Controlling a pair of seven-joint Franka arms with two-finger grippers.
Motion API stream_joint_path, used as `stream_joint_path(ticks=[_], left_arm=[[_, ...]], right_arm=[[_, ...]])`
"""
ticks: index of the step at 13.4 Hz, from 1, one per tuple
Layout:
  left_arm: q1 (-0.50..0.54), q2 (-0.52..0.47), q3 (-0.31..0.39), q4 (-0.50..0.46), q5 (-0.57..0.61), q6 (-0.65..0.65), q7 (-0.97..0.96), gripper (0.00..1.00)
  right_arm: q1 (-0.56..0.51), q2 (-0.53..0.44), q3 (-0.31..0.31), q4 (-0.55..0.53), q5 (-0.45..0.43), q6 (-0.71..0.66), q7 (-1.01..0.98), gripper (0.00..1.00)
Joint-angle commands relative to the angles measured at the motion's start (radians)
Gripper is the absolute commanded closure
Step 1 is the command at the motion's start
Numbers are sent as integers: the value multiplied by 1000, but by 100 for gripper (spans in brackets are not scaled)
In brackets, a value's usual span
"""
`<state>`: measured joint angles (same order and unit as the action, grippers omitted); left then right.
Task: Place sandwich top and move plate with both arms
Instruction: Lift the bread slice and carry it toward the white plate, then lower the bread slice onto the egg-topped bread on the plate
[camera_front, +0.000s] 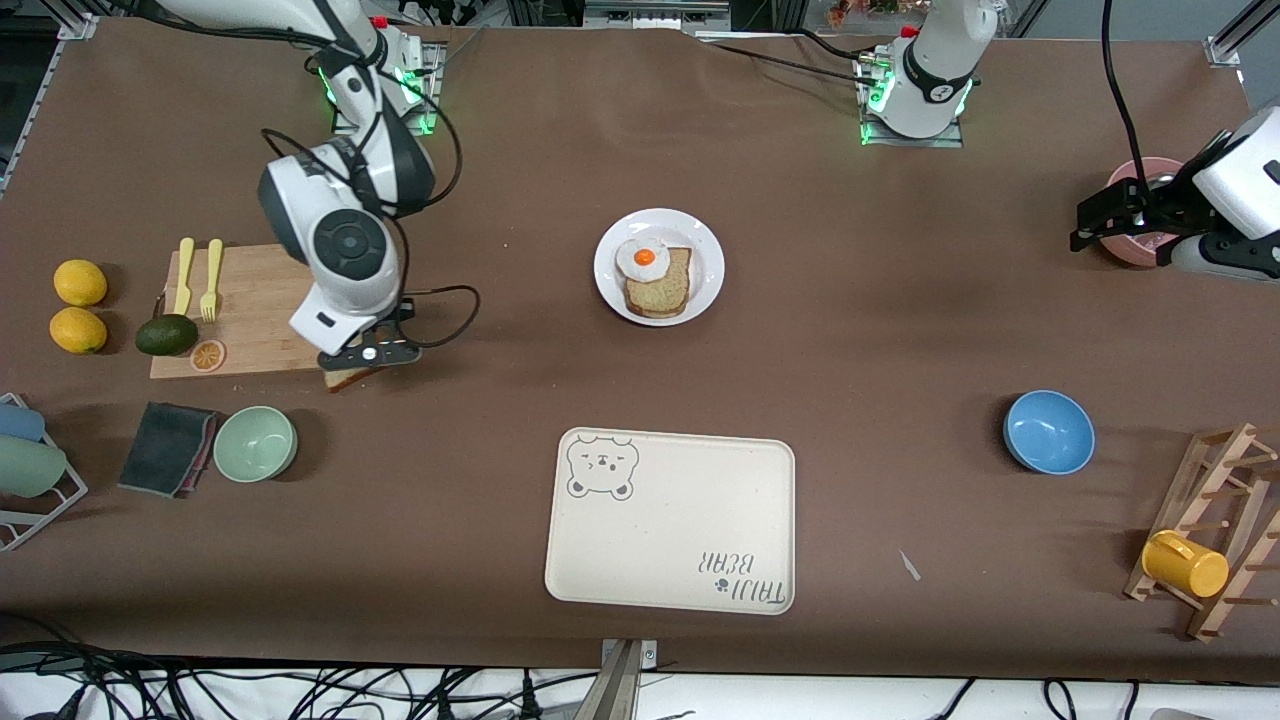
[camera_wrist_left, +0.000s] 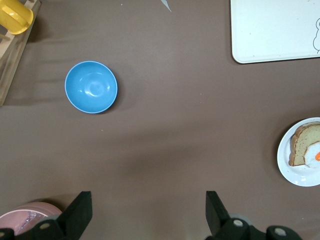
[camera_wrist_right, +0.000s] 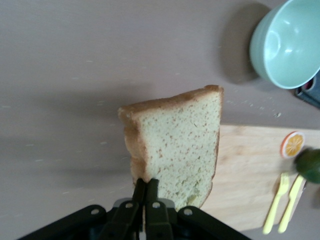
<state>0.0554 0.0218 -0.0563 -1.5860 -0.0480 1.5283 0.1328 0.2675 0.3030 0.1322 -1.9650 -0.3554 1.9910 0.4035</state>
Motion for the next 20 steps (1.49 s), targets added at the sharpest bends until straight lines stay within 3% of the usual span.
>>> stream_joint_path(ticks=[1, 5, 9, 15, 20], left_arm=[[11, 7, -5, 24, -12, -20, 22, 0], [11, 7, -7, 24, -13, -20, 22, 0], [11, 7, -5, 24, -13, -20, 22, 0], [11, 7, -5, 24, -13, -20, 22, 0], [11, 7, -5, 24, -13, -19, 22, 0]], right_arm=[[85, 44, 0, 122, 91, -99, 73, 100], [225, 119, 0, 279, 177, -196, 245, 100], [357, 143, -5, 313, 295, -190, 444, 100], [536, 247, -3, 437, 351, -181, 762, 100], [610, 346, -2, 482, 349, -69, 912, 100]])
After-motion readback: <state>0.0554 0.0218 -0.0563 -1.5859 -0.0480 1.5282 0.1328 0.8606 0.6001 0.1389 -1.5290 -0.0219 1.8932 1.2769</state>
